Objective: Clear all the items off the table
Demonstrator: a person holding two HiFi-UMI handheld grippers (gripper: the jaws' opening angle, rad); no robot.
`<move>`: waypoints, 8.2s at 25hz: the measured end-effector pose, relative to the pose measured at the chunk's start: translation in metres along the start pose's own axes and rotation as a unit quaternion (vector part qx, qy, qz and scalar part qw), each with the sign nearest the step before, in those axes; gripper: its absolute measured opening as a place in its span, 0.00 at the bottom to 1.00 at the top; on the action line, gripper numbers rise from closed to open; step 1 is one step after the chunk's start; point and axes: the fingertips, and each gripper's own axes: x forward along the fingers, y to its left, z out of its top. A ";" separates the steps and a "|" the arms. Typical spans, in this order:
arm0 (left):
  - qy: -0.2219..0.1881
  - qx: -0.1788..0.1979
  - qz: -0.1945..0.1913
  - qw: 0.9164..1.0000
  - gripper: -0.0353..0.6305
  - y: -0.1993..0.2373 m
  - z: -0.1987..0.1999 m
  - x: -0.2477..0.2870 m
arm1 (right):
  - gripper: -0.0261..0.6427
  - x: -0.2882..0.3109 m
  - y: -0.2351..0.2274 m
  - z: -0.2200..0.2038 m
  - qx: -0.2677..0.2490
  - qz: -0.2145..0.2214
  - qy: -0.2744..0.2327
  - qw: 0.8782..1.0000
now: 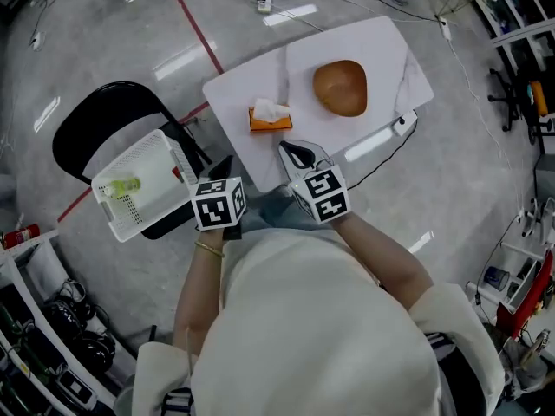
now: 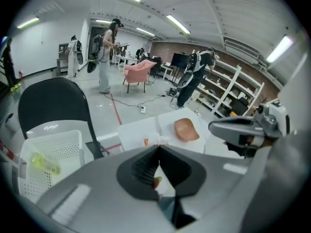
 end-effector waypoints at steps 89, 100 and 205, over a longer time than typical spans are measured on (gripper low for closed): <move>0.045 -0.017 0.034 0.998 0.07 -0.296 0.128 0.284 | 0.06 -0.047 -0.474 -0.050 0.017 -0.002 0.070 0.997; 0.034 -0.131 0.115 0.984 0.07 -0.254 0.079 0.306 | 0.07 0.028 -0.475 -0.073 -0.036 0.079 0.124 0.988; -0.086 -0.336 0.224 0.911 0.11 -0.264 0.028 0.220 | 0.06 0.006 -0.430 -0.036 -0.141 0.160 0.106 0.971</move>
